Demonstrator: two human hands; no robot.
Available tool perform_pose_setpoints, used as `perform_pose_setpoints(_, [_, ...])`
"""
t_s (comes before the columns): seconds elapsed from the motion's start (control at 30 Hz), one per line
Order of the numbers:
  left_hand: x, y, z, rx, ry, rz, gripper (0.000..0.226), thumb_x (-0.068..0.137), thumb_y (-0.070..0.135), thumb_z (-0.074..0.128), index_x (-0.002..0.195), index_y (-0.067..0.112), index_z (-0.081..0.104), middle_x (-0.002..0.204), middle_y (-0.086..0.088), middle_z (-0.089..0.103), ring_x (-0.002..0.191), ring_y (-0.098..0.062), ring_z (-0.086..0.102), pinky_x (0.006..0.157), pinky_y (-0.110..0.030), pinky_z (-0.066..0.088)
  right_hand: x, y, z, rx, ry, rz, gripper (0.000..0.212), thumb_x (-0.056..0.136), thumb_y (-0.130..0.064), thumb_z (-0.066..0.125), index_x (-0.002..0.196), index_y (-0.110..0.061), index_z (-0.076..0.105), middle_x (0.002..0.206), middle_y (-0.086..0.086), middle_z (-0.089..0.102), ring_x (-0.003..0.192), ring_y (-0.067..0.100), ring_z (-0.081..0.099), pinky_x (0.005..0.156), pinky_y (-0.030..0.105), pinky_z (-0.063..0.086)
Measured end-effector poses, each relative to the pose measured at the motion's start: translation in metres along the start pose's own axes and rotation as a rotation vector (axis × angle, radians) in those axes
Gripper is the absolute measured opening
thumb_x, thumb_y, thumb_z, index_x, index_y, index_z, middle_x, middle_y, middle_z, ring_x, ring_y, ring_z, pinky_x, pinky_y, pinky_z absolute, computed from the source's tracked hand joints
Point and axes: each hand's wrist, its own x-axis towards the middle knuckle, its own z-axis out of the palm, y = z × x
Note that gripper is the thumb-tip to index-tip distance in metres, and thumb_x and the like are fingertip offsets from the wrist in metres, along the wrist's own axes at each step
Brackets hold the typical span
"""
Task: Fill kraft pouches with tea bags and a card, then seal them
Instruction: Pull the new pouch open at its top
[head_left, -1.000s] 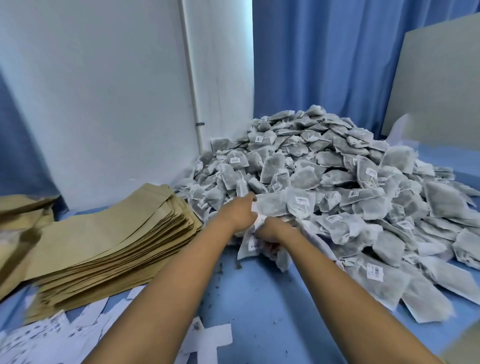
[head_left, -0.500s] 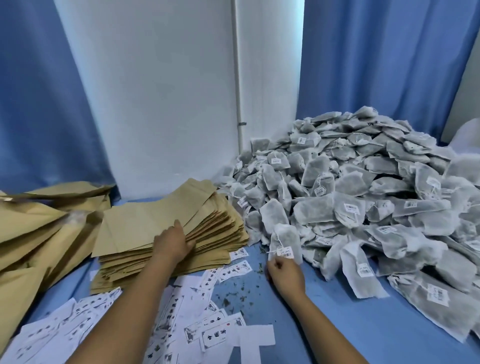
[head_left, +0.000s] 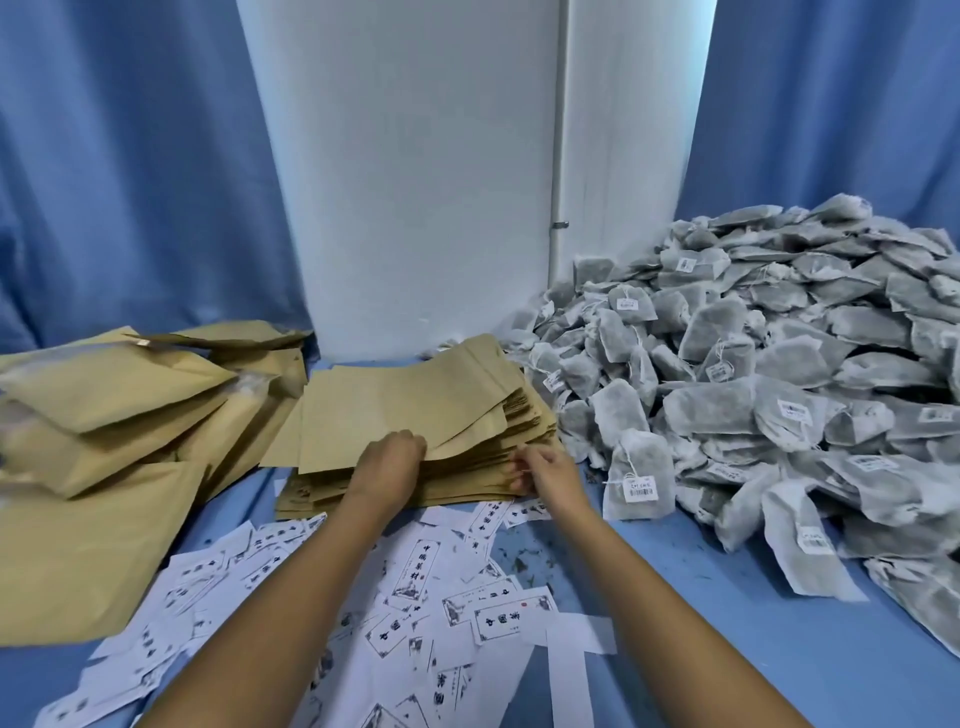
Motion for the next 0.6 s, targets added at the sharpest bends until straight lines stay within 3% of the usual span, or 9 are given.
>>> perform_pose_setpoints(0.17, [0.004,-0.004,-0.004,-0.077,0.095,-0.018,0.019,0.083,-0.003,0.050,0.090,0.010,0.061,0.091,-0.011,0.062,0.083,-0.028,0.058,0.070,-0.032,0.043,-0.004,-0.020,0.024,0.002,-0.101,0.020,0.022,0.096,-0.028,0.054,0.092,-0.007,0.060,0.070,0.002,0.072,0.041,0.011,0.058,0.042,0.019,0.043])
perform_pose_setpoints(0.27, [0.008,-0.001,-0.005,-0.087,0.122,0.006,0.025,0.085,-0.008,0.046,0.099,0.003,0.063,0.098,-0.016,0.058,0.092,-0.032,0.056,0.075,-0.035,0.043,-0.004,-0.029,0.033,0.054,-0.090,0.065,0.019,0.101,-0.020,0.043,0.101,-0.003,0.052,0.072,0.007,0.072,0.043,0.014,0.061,0.039,0.020,0.046])
perform_pose_setpoints(0.33, [0.009,-0.001,-0.005,-0.158,0.146,0.015,0.024,0.088,-0.005,0.048,0.104,0.001,0.065,0.100,-0.016,0.056,0.094,-0.032,0.055,0.078,-0.037,0.044,-0.001,-0.036,0.037,0.229,-0.063,0.092,0.017,0.104,-0.013,0.033,0.105,0.000,0.043,0.086,0.015,0.071,0.058,0.019,0.069,0.047,0.022,0.054])
perform_pose_setpoints(0.4, [0.007,-0.004,-0.006,-0.301,0.148,0.012,0.017,0.090,0.003,0.056,0.103,0.003,0.067,0.095,-0.011,0.053,0.093,-0.030,0.056,0.076,-0.030,0.043,0.004,-0.040,0.042,0.428,-0.058,0.124,0.013,0.103,-0.006,0.029,0.107,0.001,0.039,0.104,0.025,0.067,0.082,0.028,0.071,0.066,0.026,0.059])
perform_pose_setpoints(0.47, [0.003,-0.009,-0.009,-0.446,0.135,0.011,0.013,0.088,0.008,0.064,0.099,0.006,0.070,0.087,-0.004,0.049,0.087,-0.023,0.058,0.073,-0.023,0.040,0.007,-0.041,0.045,0.537,-0.066,0.153,0.014,0.100,0.001,0.028,0.107,0.005,0.040,0.118,0.032,0.059,0.103,0.036,0.064,0.086,0.034,0.055])
perform_pose_setpoints(0.53, [-0.003,-0.017,-0.010,-0.524,0.153,0.048,0.011,0.087,0.006,0.065,0.096,0.006,0.072,0.082,-0.002,0.048,0.079,-0.018,0.058,0.071,-0.022,0.042,0.008,-0.040,0.045,0.599,-0.095,0.158,0.015,0.100,-0.004,0.030,0.099,0.002,0.044,0.122,0.034,0.055,0.109,0.040,0.060,0.091,0.039,0.051])
perform_pose_setpoints(0.6, [-0.014,-0.029,-0.010,-0.569,0.200,0.109,0.012,0.086,0.000,0.063,0.093,0.006,0.072,0.079,0.000,0.046,0.073,-0.009,0.055,0.069,-0.020,0.042,0.010,-0.037,0.041,0.715,-0.073,0.179,0.027,0.102,-0.025,0.032,0.099,0.000,0.043,0.113,0.034,0.059,0.097,0.041,0.063,0.082,0.040,0.053])
